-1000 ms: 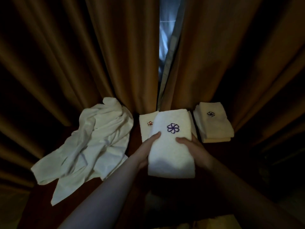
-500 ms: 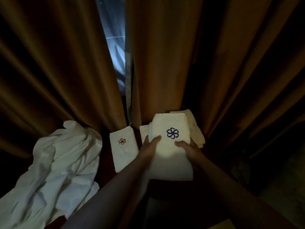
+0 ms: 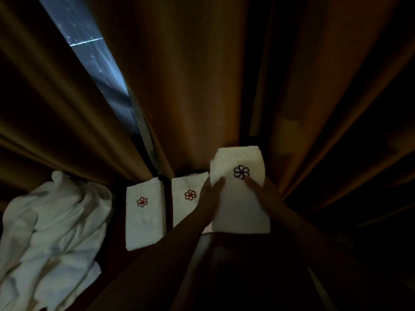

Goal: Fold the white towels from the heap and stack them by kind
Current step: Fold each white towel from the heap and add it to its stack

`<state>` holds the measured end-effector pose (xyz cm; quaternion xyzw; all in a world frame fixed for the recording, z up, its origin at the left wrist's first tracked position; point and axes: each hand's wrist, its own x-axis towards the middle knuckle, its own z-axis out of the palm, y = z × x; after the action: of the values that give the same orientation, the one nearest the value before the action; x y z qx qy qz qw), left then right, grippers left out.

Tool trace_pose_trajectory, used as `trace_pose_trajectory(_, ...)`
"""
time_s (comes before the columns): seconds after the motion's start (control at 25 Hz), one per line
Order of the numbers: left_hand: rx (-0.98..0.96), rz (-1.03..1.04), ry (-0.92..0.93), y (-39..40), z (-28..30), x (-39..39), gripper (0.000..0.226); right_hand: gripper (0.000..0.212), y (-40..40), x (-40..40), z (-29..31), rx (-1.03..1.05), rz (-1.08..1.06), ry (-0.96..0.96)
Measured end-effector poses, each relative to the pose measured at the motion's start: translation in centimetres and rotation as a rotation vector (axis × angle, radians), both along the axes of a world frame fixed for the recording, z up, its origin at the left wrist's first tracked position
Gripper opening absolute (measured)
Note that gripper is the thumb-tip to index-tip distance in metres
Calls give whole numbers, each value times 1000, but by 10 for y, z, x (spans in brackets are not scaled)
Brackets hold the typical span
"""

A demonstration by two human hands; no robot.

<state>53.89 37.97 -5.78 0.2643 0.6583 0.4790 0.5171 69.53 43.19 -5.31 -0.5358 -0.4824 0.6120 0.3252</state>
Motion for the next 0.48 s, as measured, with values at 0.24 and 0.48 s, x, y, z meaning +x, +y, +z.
trace_pose_trajectory(0.24, -207, 111, -2, 37, -54, 7, 43, 56, 65, 2, -53, -82, 166, -188)
trace_pose_trajectory(0.48, -156, 126, 52, 40, -75, 9, 37, 50, 66, 7, -86, -89, -18, -223)
